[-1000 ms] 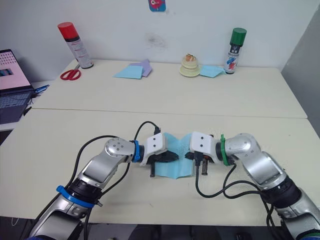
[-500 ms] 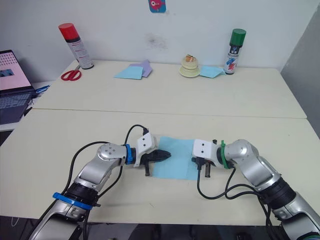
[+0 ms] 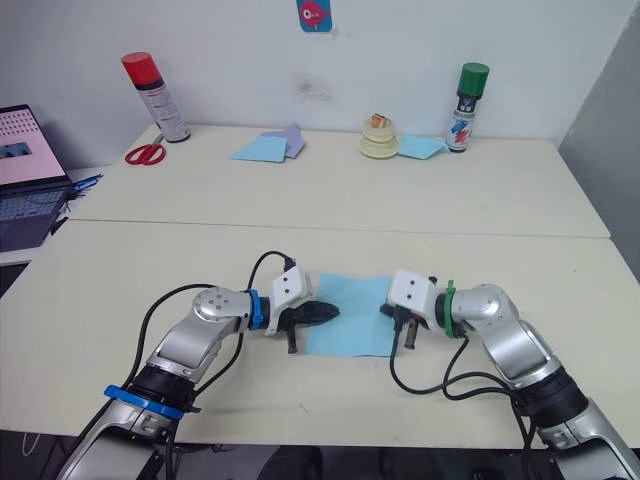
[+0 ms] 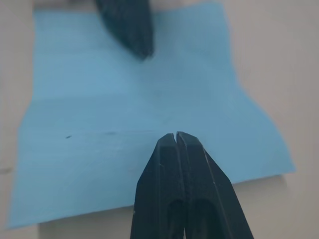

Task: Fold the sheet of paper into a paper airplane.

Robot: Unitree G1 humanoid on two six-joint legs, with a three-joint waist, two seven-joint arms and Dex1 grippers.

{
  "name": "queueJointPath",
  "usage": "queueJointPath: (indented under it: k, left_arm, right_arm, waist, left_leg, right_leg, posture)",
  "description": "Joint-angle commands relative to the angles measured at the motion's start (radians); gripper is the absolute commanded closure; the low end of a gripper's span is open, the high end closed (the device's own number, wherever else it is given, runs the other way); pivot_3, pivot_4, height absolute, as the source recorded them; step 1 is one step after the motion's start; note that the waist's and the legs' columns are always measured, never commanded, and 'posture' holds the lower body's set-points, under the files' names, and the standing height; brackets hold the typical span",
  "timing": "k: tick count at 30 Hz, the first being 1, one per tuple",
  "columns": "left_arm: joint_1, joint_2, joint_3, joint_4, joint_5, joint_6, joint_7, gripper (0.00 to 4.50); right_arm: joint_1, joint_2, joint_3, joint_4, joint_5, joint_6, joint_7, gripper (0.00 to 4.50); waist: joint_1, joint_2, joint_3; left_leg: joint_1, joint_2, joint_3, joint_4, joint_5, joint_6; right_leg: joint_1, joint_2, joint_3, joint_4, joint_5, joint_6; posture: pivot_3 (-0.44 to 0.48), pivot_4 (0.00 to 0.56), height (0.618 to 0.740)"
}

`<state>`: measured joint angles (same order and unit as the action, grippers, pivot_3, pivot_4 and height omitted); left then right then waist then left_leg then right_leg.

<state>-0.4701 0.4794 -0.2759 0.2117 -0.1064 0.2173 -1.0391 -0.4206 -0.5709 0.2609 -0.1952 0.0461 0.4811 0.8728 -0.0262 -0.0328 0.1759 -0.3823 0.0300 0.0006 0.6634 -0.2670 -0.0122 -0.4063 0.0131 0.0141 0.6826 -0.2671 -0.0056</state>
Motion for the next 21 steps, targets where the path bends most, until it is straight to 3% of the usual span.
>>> queueJointPath:
  k: [1, 9, 12, 18, 21]
  left_arm:
    - [-0.018, -0.022, -0.016, 0.041, 0.034, -0.001, 0.029, 4.50]
    - [-0.064, -0.045, -0.038, 0.097, 0.078, -0.024, 0.029, 4.50]
    - [-0.059, -0.045, -0.052, 0.102, 0.093, -0.032, 0.025, 4.50]
    - [-0.037, -0.046, -0.063, 0.078, 0.097, -0.029, 0.023, 4.50]
    - [-0.034, -0.047, -0.068, 0.074, 0.098, -0.030, 0.020, 4.50]
  right_arm:
    - [0.003, 0.037, -0.073, -0.012, 0.019, 0.052, -0.092, 4.47]
    - [0.016, 0.153, -0.171, 0.016, 0.063, 0.215, -0.254, 4.47]
    - [0.018, 0.200, -0.232, -0.016, 0.121, 0.289, -0.289, 3.90]
    - [0.016, 0.254, -0.335, -0.073, 0.249, 0.489, -0.329, 1.82]
    - [0.011, 0.279, -0.375, -0.074, 0.310, 0.578, -0.349, 1.82]
  waist:
    - [0.000, 0.000, 0.000]
    - [0.000, 0.000, 0.000]
    - [0.001, 0.000, 0.000]
    - [0.001, 0.001, -0.001]
    - [0.001, 0.001, -0.001]
  left_leg:
    - [0.000, 0.000, 0.000, 0.000, 0.000, 0.000]
    - [0.000, -0.001, 0.001, 0.000, 0.000, 0.000]
    - [0.000, -0.001, 0.001, -0.001, 0.000, 0.000]
    - [0.000, -0.001, 0.001, 0.000, 0.000, 0.000]
    - [0.000, -0.001, 0.000, -0.001, 0.000, 0.000]
  right_leg:
    - [0.000, 0.000, 0.000, 0.000, 0.000, 0.000]
    - [0.000, -0.001, 0.001, 0.000, 0.001, 0.000]
    - [0.000, -0.001, 0.001, 0.000, 0.001, 0.000]
    - [0.000, -0.001, 0.001, 0.000, 0.001, 0.000]
    - [0.000, -0.001, 0.000, -0.001, 0.001, 0.000]
  posture:
    - [0.000, 0.150, 0.729]
    - [0.000, 0.150, 0.729]
    - [0.000, 0.150, 0.729]
    - [0.000, 0.150, 0.729]
    - [0.000, 0.150, 0.729]
